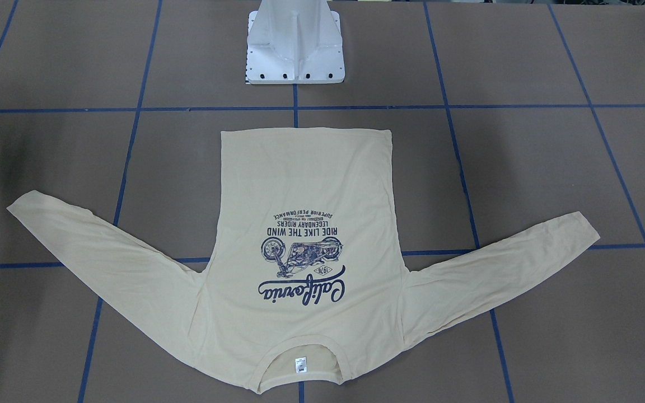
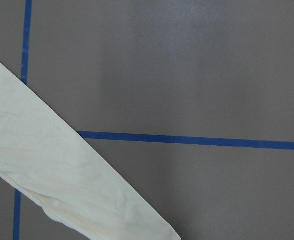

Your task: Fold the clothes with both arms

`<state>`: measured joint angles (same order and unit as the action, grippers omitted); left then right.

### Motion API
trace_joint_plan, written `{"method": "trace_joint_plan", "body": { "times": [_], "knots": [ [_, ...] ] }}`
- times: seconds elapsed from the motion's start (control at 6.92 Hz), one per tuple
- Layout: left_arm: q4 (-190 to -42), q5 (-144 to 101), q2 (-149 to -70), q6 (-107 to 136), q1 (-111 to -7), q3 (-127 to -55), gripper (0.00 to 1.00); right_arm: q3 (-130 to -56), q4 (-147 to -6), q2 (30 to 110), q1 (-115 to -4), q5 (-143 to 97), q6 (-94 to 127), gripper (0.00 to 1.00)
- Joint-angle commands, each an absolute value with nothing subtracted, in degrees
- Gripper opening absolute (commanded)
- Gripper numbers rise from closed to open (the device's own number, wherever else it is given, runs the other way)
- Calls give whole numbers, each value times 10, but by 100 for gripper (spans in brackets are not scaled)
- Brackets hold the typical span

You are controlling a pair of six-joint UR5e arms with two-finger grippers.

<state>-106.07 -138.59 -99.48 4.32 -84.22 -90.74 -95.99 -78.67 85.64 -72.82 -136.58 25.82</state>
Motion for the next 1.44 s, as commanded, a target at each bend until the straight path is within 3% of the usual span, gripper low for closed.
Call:
{"method": "trace_joint_plan", "body": {
  "times": [0.0,0.43,0.72,1.3],
  "knots": [
    [-1090,-1383,-988,43,-841,-902,99,-954,-668,905,-651,-1319,345,100],
    [-1095,-1387,-984,45,-841,-909,99,-935,-651,905,-603,-1285,352,100],
    [-1094,-1387,-984,45,-842,-920,99,-886,-615,883,-591,-1288,352,100],
    [-1094,-1387,-984,45,-842,-921,99,-880,-605,890,-581,-1295,350,100]
  ]
}}
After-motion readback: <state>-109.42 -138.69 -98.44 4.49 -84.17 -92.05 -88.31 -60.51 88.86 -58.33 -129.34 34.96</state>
